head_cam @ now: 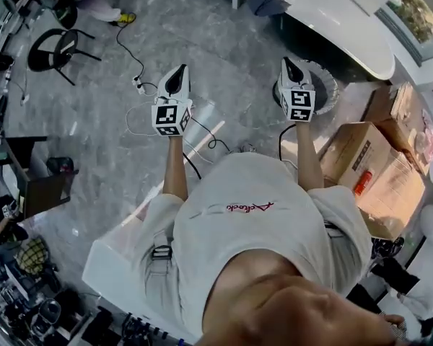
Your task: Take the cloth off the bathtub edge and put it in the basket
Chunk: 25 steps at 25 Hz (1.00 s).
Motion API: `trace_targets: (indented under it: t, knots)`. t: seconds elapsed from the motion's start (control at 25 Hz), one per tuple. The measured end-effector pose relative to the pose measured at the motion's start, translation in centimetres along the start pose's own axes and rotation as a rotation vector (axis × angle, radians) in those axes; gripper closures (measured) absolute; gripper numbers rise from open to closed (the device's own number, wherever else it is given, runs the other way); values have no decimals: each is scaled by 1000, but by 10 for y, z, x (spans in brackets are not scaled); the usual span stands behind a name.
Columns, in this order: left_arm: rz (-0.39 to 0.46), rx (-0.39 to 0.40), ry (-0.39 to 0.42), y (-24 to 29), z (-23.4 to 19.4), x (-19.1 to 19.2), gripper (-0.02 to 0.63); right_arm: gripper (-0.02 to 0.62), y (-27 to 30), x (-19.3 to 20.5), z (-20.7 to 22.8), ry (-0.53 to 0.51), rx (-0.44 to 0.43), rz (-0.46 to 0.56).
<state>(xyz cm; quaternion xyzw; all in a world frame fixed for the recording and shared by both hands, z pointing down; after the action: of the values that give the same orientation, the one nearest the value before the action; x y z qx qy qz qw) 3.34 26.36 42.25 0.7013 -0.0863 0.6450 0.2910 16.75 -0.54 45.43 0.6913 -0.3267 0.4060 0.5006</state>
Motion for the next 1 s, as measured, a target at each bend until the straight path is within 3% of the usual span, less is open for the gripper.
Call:
trace_targets:
  t: [0.32,0.68,1.0]
  knots:
    - [-16,-283,-59,-106,-10,36,606,589,8,-5,-95,-106,-299,59]
    - [-63,-476,-133,-149,20,71,606,589,12,14,-142,-190,-540,68]
    - [-100,-610,-194,-198,38,107,606,589,7,22,-189,-226,-672,74]
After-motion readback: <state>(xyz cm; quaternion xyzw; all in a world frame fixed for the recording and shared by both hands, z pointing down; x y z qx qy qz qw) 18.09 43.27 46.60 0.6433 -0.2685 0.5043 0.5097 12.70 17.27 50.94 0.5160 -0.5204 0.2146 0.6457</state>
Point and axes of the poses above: the fingertips, and each gripper's own axes: y forward along the fingers, z to its right, x out of its underside, the point moved 1 cm from there along -y, backward along the fingers, and after that the axes turned 13 degrees about -z, right-handed, at the moved point
